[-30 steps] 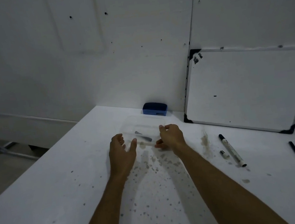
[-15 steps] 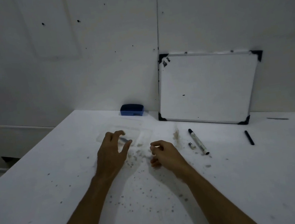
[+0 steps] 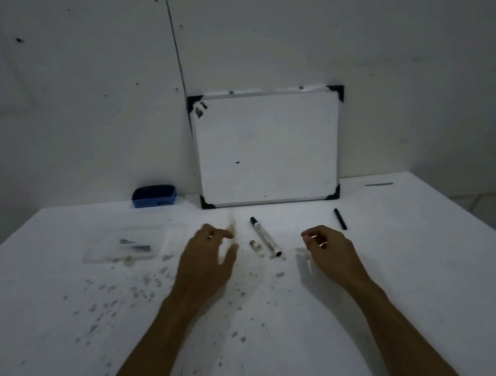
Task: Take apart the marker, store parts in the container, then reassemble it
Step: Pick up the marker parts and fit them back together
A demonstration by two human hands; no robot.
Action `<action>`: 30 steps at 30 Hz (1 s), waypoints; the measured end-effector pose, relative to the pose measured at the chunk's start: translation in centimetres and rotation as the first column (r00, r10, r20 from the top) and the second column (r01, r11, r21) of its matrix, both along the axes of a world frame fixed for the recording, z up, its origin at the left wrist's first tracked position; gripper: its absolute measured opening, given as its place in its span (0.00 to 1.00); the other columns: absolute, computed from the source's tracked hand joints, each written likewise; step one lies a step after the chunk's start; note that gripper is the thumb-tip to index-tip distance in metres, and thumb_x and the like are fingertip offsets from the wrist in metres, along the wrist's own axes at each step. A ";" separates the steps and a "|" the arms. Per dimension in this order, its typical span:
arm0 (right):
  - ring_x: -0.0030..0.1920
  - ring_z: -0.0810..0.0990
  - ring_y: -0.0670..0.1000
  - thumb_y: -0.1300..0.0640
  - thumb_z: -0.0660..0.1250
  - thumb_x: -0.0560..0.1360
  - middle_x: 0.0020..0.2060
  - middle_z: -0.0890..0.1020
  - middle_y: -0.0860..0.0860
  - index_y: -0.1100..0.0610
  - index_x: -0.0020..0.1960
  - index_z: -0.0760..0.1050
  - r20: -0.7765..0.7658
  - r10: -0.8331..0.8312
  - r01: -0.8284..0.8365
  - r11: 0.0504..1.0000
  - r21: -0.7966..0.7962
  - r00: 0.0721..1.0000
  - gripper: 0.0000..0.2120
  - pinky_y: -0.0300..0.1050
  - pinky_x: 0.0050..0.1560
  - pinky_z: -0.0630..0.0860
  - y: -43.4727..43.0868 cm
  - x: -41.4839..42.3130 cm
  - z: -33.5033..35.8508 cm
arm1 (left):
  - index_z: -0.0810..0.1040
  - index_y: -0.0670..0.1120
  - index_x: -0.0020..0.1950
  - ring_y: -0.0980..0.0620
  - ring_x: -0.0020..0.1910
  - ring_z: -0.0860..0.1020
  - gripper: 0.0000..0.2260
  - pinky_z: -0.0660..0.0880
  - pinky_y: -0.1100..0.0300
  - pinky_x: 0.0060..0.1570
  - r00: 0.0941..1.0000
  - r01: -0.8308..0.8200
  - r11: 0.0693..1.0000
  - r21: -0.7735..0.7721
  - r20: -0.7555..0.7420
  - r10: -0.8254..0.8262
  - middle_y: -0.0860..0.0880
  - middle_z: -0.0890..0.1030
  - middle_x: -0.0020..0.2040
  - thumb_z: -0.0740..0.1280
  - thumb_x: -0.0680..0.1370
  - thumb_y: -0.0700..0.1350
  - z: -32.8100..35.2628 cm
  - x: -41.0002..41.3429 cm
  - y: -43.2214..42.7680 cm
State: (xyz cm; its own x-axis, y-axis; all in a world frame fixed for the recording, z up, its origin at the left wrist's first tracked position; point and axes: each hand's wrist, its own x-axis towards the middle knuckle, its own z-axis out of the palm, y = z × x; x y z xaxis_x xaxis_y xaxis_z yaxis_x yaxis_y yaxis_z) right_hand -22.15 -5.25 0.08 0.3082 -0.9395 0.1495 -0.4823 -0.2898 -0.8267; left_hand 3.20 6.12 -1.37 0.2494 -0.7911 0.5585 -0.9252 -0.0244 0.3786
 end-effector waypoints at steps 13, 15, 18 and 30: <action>0.53 0.82 0.58 0.45 0.69 0.78 0.62 0.75 0.56 0.58 0.66 0.73 -0.298 -0.410 0.381 0.912 -0.151 0.862 0.22 0.47 0.47 0.74 -7.8 -2.9 -2.3 | 0.80 0.53 0.59 0.57 0.61 0.73 0.16 0.67 0.54 0.63 0.975 0.194 0.981 -0.016 -0.111 -0.195 0.56 0.79 0.59 0.56 0.77 0.45 -2.3 -7.3 -8.4; 0.49 0.82 0.57 0.46 0.68 0.79 0.58 0.77 0.55 0.57 0.60 0.77 -0.298 -0.438 0.395 0.898 -0.195 0.848 0.17 0.44 0.43 0.72 -7.9 -2.6 -2.8 | 0.80 0.53 0.59 0.57 0.63 0.73 0.18 0.64 0.57 0.65 0.978 0.187 0.982 -0.017 -0.086 -0.188 0.56 0.79 0.59 0.56 0.77 0.42 -2.6 -6.2 -7.6; 0.47 0.81 0.55 0.49 0.68 0.79 0.53 0.78 0.54 0.56 0.55 0.79 -0.256 -0.438 0.386 0.893 -0.231 0.862 0.11 0.44 0.41 0.72 -7.6 -2.5 -3.1 | 0.82 0.53 0.60 0.55 0.67 0.71 0.20 0.58 0.56 0.70 0.984 0.168 0.983 0.074 -0.064 -0.164 0.56 0.80 0.62 0.59 0.74 0.39 -3.3 -4.5 -7.3; 0.43 0.84 0.46 0.50 0.70 0.79 0.45 0.85 0.42 0.48 0.52 0.81 0.292 -0.173 0.171 0.985 0.034 0.941 0.04 0.37 0.43 0.77 -3.7 -1.8 -1.8 | 0.81 0.55 0.57 0.54 0.76 0.63 0.08 0.55 0.50 0.73 0.958 0.283 0.957 0.061 0.032 -0.285 0.60 0.81 0.58 0.67 0.80 0.52 -1.6 -5.4 -8.4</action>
State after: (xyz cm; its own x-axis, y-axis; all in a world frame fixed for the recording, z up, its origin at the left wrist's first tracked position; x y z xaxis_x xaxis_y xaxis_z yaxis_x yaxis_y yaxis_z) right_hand -23.95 -8.91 -1.70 0.0855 -0.9759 0.2009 -0.2608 -0.2165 -0.9408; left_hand -2.22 -2.31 -2.94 -0.0117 -0.8557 0.5173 -0.9113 0.2221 0.3468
